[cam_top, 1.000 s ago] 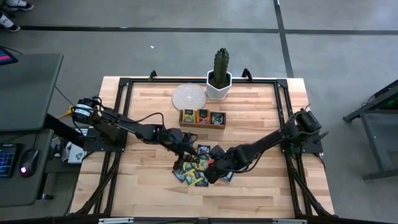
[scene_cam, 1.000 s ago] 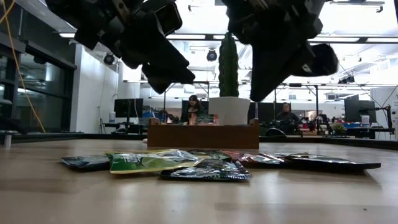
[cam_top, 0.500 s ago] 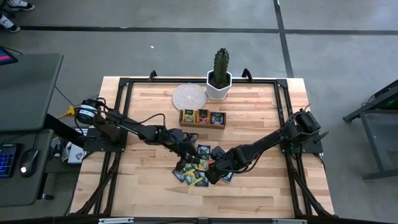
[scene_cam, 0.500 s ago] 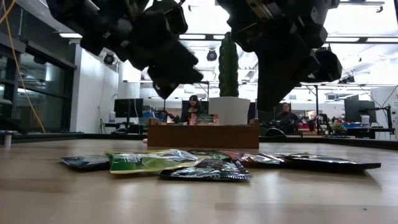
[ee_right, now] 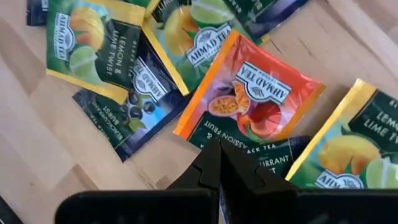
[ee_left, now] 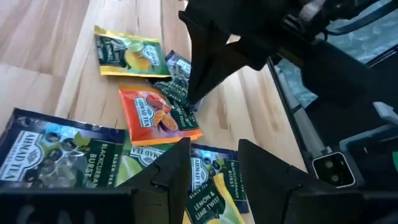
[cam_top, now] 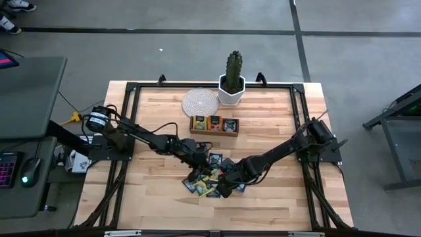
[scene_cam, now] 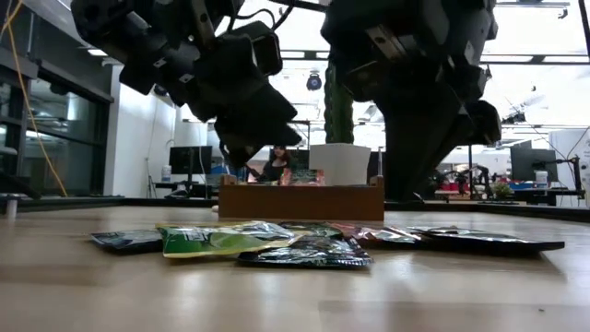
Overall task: Pick & Place Tea
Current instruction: Put the orange tea bag into the middle section of the wooden organizer
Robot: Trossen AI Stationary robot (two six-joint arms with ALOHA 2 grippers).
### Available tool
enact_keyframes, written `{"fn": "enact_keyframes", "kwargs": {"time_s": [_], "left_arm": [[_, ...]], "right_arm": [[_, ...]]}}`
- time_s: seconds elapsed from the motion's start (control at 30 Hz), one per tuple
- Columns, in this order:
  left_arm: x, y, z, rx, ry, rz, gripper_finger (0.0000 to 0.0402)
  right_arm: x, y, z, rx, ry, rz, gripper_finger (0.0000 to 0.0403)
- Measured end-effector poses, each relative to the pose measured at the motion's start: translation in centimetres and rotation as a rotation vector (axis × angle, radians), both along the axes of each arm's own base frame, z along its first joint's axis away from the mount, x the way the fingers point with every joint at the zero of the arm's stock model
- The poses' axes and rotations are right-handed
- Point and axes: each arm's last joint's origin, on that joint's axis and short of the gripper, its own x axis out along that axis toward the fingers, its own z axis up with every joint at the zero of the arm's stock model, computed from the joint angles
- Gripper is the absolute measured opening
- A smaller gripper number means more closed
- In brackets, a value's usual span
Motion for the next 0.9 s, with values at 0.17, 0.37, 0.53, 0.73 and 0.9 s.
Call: {"fn": "enact_keyframes", "kwargs": {"time_s": [0.17,0.37,0.53,0.73,0.9], "left_arm": [[0.1,0.0,-0.3,-0.017,0.020,0.019,0.0133],[0.3,-0.1,-1.3,-0.036,0.048,0.008,0.0133],[0.4,-0.1,-1.2,-0.045,0.055,0.014,0.0133],[0.6,-0.1,-1.0,-0.043,0.056,0.015,0.0133],[0.6,-0.1,-1.5,-0.039,0.076,0.016,0.0133]], "right_arm": [[0.2,0.0,-0.7,0.002,0.020,0.006,0.0000],[0.7,0.4,-2.6,0.027,0.041,0.032,0.0000],[0.7,0.4,-2.9,0.036,0.061,0.015,0.0000],[0.7,0.4,-2.9,0.025,0.056,0.016,0.0000],[0.7,0.6,-2.8,-0.010,0.029,0.008,0.0000]]}}
